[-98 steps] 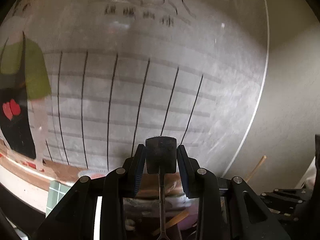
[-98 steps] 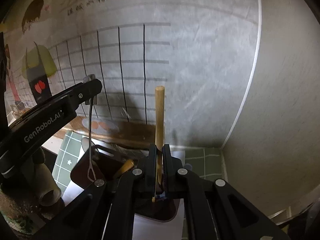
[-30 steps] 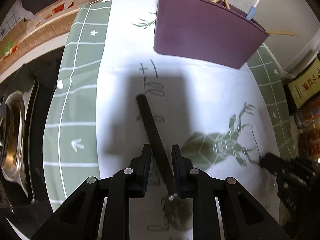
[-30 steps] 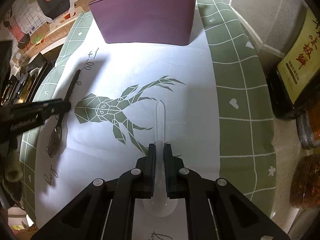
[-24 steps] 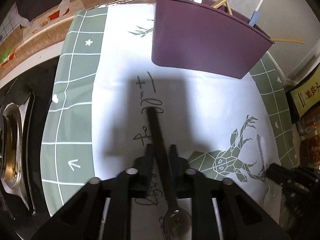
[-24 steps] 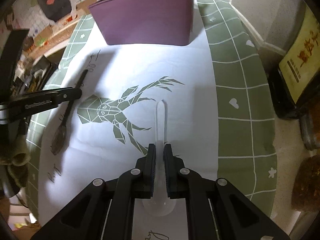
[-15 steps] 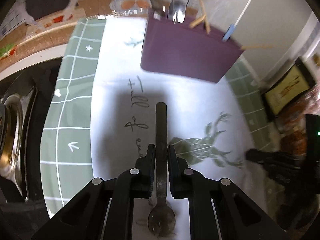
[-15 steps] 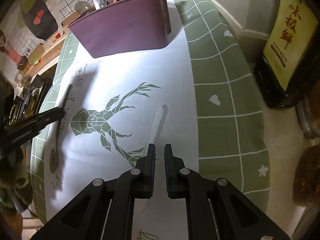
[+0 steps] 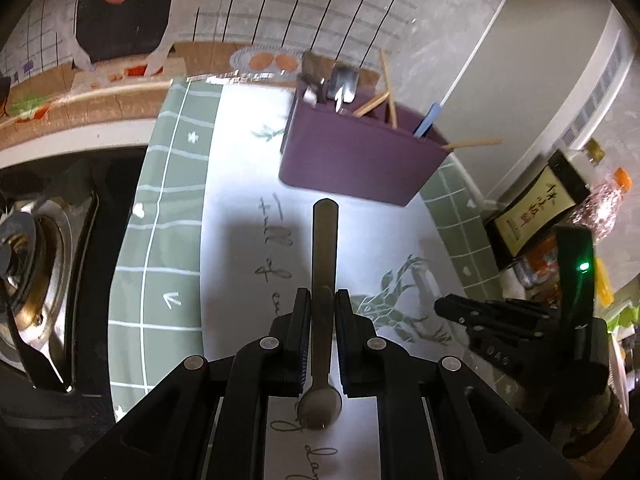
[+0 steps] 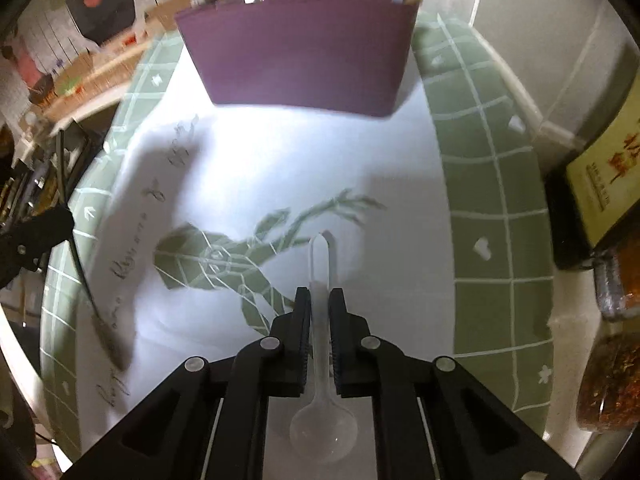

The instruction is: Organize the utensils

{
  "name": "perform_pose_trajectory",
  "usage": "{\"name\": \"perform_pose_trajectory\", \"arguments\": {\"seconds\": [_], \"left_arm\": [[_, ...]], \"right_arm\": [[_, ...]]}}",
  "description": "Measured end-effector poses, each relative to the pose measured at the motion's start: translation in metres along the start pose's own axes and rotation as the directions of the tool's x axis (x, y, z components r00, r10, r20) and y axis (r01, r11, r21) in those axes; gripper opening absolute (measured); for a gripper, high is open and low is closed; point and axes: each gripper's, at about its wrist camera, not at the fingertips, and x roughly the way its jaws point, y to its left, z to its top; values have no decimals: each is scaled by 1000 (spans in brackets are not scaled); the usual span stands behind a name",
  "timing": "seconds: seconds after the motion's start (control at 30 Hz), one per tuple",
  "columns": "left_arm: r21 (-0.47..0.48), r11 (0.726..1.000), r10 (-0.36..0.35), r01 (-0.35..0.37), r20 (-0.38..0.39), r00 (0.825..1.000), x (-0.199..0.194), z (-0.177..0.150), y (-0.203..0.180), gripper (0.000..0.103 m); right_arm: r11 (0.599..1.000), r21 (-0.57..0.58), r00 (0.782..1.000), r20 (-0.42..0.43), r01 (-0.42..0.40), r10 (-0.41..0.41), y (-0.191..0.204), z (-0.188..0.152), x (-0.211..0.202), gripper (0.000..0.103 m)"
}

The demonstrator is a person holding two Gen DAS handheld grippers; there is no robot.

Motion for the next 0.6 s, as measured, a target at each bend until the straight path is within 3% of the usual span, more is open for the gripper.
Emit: {"name": "perform_pose_trajectory", "arguments": {"seconds": [0.4, 0.6], "left_arm": [[72, 997, -44, 36, 106, 993, -33, 31, -22, 7], [88, 995, -51, 41, 113, 992, -34, 38, -28, 5]], "right_arm": [[999, 27, 983, 178, -46, 41, -14, 22, -74, 9], [999, 30, 980, 201, -19, 13, -18, 31, -83, 9]]}}
